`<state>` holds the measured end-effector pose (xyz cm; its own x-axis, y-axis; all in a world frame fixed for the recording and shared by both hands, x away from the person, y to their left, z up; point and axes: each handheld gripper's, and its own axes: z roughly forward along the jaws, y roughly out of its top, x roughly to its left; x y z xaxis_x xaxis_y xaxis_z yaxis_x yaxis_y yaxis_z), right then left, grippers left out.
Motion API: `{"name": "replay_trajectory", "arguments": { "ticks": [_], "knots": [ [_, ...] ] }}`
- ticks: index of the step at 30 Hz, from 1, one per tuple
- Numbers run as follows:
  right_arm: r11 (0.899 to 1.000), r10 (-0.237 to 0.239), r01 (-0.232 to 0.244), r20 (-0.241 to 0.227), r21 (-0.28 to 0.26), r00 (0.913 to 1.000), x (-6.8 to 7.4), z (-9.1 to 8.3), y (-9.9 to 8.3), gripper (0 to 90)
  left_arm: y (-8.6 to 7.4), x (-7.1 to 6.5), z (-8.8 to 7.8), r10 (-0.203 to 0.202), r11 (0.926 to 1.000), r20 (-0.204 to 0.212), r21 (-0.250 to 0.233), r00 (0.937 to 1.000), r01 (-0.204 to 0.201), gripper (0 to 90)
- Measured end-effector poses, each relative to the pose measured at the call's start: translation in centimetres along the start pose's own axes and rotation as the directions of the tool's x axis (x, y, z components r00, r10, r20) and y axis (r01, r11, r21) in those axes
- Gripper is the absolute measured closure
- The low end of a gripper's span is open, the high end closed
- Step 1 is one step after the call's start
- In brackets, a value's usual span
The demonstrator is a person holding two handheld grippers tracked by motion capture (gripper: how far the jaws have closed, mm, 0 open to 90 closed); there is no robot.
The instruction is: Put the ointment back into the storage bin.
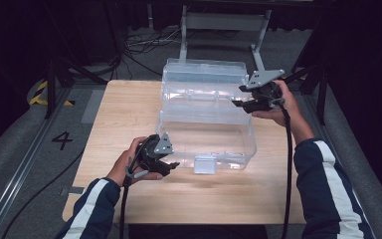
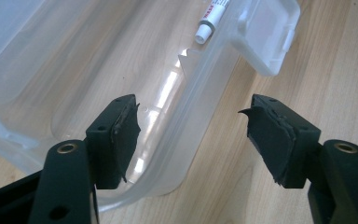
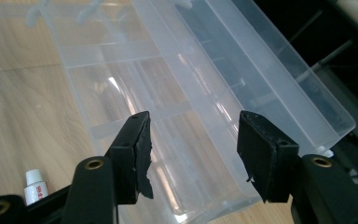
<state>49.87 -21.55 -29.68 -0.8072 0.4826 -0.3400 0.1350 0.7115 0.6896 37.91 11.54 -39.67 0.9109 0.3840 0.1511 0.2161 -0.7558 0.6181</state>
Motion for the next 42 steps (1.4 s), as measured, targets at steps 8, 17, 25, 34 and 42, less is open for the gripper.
{"name": "replay_trajectory", "arguments": {
  "ticks": [8, 17, 25, 34, 42],
  "knots": [
    [0.993, 0.023, -0.021, -0.015, 0.115, 0.9996, -1.9, 3.2, 1.1, 47.6, 1.3, 0.4, 1.9, 0.052, 0.9921, 0.061, 0.111, 0.9968, -0.059, 41.0],
    [0.984, 0.024, -0.010, -0.075, 0.177, 0.9969, -3.1, 5.6, 1.2, 53.5, 1.6, 0.8, 3.3, 0.078, 0.9818, 0.085, 0.167, 0.9934, -0.091, 56.3],
    [0.984, -0.015, 0.037, -0.127, 0.174, 0.9918, -2.9, 5.5, 2.0, 72.5, 1.7, 0.9, 3.7, 0.102, 0.9735, 0.085, 0.196, 0.9912, -0.117, 73.1],
    [0.978, -0.041, 0.069, -0.141, 0.196, 0.9892, -2.7, 5.6, 2.4, 76.4, 1.7, 1.1, 3.7, 0.094, 0.9743, 0.093, 0.196, 0.9913, -0.111, 73.9],
    [0.960, -0.058, 0.099, -0.162, 0.262, 0.9851, -2.7, 5.9, 3.4, 78.8, 1.6, 1.1, 3.6, 0.084, 0.9771, 0.091, 0.188, 0.9923, -0.100, 73.7]
  ]
}}
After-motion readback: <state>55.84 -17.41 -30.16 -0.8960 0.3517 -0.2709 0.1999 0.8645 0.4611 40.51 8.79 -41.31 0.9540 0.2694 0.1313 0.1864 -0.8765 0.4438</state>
